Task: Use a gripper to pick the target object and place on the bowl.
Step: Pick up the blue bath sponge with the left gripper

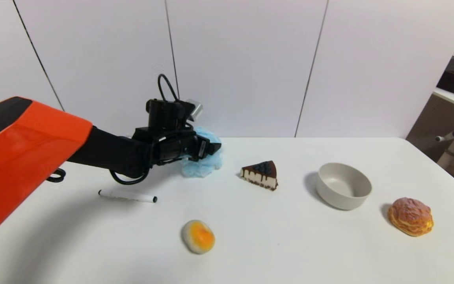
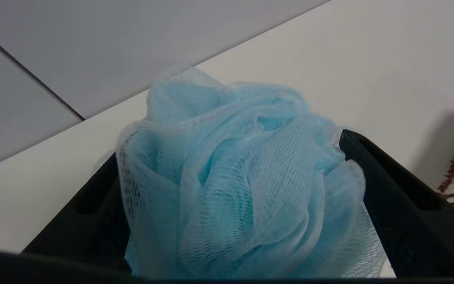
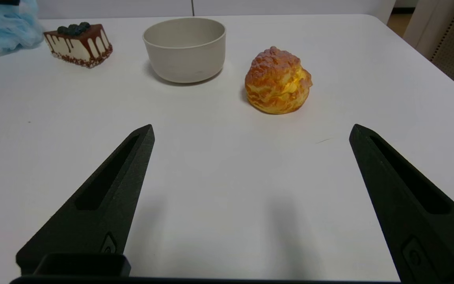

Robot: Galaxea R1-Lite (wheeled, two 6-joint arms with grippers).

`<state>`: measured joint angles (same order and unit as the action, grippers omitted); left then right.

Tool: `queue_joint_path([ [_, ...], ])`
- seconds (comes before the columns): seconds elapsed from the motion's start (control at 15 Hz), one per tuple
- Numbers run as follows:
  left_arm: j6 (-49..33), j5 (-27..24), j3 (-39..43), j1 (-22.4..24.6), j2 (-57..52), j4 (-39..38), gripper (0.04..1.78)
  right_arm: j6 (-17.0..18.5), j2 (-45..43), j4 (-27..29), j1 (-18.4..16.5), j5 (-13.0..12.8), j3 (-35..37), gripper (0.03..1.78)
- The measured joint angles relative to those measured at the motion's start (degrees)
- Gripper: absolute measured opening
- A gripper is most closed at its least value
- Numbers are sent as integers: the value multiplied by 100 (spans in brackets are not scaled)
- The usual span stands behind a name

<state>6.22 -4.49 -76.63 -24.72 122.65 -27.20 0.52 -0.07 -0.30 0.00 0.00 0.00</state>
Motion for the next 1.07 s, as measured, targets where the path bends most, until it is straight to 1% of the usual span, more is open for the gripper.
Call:
queue_joint_path([
  [0.47, 28, 20, -51, 13, 369, 88, 169, 2, 0, -2, 0, 0, 0, 171],
  [0.53, 41, 24, -51, 13, 380, 110, 159, -1, 0, 0, 0, 0, 0, 171],
  [0.6, 43, 35, -51, 13, 382, 138, 141, 0, 0, 0, 0, 0, 0, 171],
  [0.8, 30, 38, -55, 13, 367, 155, 103, 0, 0, -2, 0, 0, 0, 171],
  [1.07, 34, 33, -55, 11, 271, 188, 71, 0, 0, 0, 0, 0, 0, 171],
])
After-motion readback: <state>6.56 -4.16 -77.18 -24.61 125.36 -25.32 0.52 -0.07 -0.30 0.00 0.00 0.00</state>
